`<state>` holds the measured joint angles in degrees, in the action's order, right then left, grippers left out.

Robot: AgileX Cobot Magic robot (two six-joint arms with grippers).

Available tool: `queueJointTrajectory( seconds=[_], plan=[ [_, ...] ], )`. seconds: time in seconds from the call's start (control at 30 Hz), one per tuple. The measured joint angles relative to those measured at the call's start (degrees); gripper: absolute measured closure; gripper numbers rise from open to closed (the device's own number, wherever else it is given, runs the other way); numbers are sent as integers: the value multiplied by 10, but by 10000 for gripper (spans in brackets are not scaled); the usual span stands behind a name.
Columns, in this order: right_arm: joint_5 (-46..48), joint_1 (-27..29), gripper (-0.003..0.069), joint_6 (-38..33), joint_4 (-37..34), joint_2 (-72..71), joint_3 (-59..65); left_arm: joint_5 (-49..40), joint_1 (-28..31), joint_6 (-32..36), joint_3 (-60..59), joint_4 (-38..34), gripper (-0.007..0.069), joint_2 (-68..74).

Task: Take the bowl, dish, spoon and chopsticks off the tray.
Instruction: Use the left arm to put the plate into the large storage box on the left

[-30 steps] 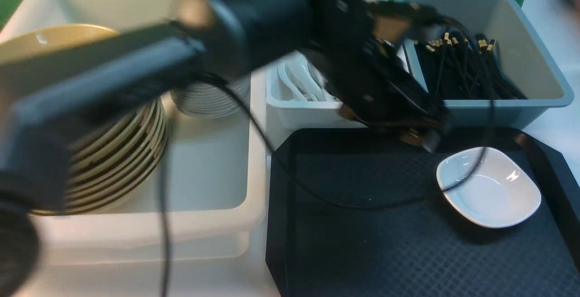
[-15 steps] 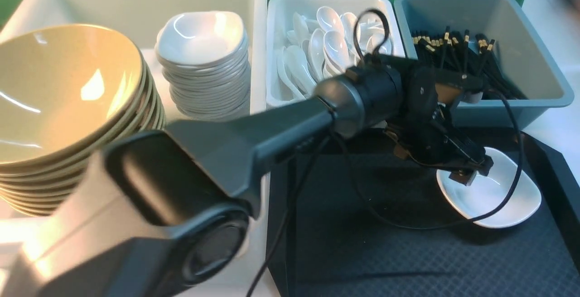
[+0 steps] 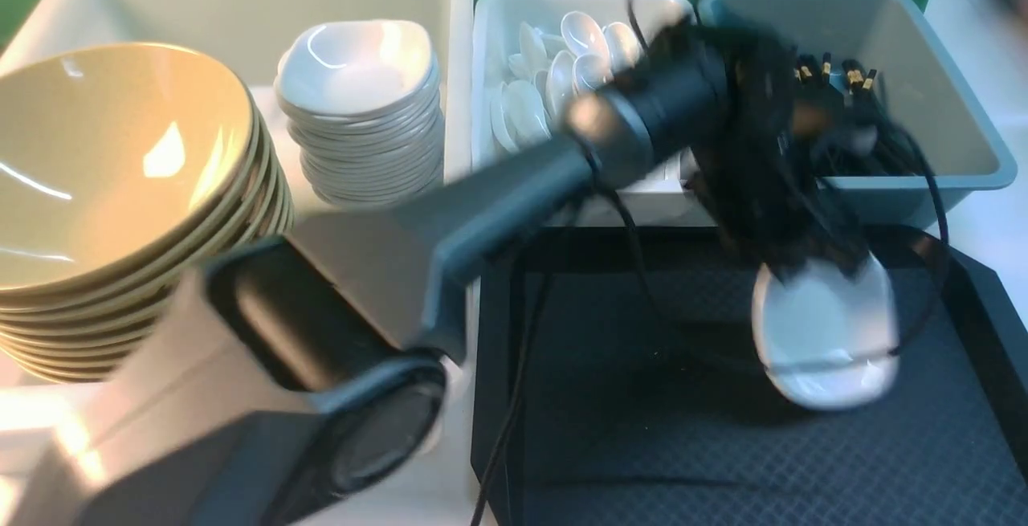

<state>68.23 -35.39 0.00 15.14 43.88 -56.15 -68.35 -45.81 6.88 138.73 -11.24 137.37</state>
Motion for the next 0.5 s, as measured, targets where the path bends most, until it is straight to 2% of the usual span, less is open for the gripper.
queueJointTrajectory(
  seconds=[0.1,0.13,0.17,0.23,0.4,0.5],
  plan=[
    [-49,0,626,0,-36,3,0,-27,14,11,31,54,623,-58],
    [-82,0,626,-22,-81,15,-1,-30,26,12,39,87,623,-97],
    [-85,0,626,-26,-81,15,-1,-30,29,12,40,91,623,-108],
    [-112,0,626,-74,-148,50,-16,-34,49,1,46,126,623,-169],
    [-123,0,624,-173,-280,145,-69,-41,146,-37,35,170,624,-268],
    [-126,0,624,-202,-317,184,-91,-44,228,-63,3,171,624,-296]
  ],
)
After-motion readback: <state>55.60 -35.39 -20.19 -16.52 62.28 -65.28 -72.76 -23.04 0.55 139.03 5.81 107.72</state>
